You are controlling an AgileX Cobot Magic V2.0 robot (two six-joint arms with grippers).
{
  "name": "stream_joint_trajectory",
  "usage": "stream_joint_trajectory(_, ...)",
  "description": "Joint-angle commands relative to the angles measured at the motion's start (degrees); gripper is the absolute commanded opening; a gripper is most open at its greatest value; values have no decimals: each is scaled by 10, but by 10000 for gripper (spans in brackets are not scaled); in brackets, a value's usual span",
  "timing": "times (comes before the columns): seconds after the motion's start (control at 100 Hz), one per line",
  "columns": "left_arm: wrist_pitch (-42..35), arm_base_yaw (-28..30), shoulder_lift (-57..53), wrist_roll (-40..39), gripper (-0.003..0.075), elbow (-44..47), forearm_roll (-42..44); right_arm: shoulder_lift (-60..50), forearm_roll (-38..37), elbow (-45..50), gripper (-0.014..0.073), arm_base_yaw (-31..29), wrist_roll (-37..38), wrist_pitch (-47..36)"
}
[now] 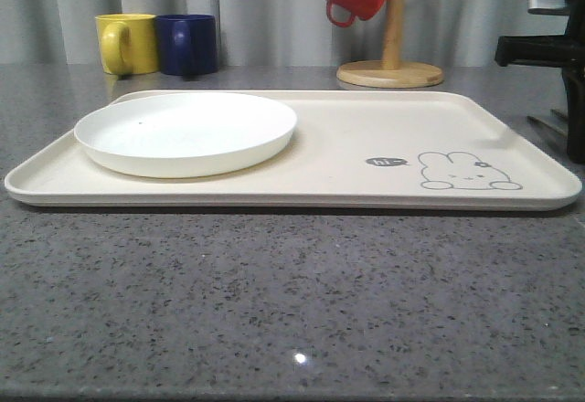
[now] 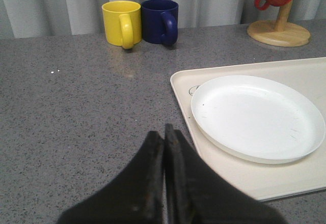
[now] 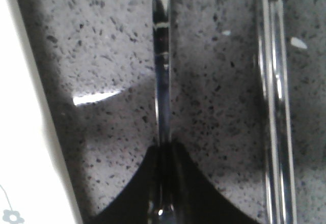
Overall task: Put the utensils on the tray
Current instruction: 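Lower the right gripper onto the steel fork and grasp it, then carry the fork onto the tray beside the plate and release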
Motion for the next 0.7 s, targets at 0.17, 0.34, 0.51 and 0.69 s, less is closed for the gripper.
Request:
stream_joint_trajectory(0.17, -43, -4, 6, -4, -19, -15, -3, -42, -9, -32, -69, 6, 0, -8)
stream_joint_trajectory(0.34, -43, -4, 6, -4, -19, -15, -3, -83, -20, -81, -69, 35, 2, 25)
stream_joint_trajectory(0.51, -43, -4, 6, -4, -19, -15, -3, -84, -27, -122, -67, 100, 34, 54)
stream_joint_trajectory(0.69, -43, -4, 6, -4, -19, -15, -3, -47, -29, -144, -67, 175, 80, 51)
